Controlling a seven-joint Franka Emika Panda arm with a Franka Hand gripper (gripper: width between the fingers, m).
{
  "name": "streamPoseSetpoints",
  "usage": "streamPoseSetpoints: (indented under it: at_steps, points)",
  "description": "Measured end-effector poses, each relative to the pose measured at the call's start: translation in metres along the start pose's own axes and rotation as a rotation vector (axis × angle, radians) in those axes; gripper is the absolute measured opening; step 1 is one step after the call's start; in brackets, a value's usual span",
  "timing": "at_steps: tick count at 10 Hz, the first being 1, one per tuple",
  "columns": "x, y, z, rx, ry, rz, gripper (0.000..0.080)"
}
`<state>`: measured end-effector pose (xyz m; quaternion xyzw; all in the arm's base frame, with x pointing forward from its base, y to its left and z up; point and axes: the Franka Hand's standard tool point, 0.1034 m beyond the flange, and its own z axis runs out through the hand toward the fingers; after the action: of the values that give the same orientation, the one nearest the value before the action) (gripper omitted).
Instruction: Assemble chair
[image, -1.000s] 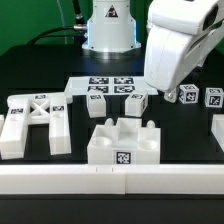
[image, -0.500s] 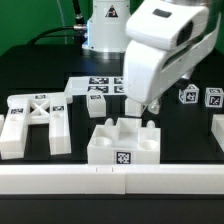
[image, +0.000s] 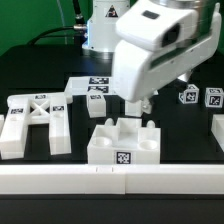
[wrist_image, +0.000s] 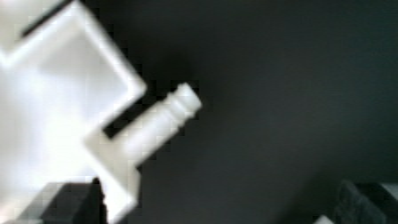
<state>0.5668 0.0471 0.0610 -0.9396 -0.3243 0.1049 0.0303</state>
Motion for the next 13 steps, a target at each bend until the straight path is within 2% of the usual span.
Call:
streamPoseSetpoints:
  at_steps: [1,2,6,7,8,9,10,12,13]
  points:
    - [-0.008,0.001,0.004,0.004,-0.018,0.199,0.065]
    - [-0.01,0.005,0.006,0.033,-0.027,0.235,0.065]
    - [-0.005,0.004,0.006,0.035,-0.023,0.577,0.065]
    - [-0.003,0.01,0.007,0.015,-0.012,0.676,0.065]
    - [0.005,0.022,0.009,-0.02,0.032,0.699,0.065]
    - [0.005,0.029,0.011,-0.002,0.037,0.774,0.065]
    - [0.007,0.033,0.007,0.006,0.043,0.837,0.065]
    - [0.011,0.027,0.009,0.029,0.044,0.998,0.065]
    - [0.012,0.025,0.01,0.031,0.05,1.012,0.065]
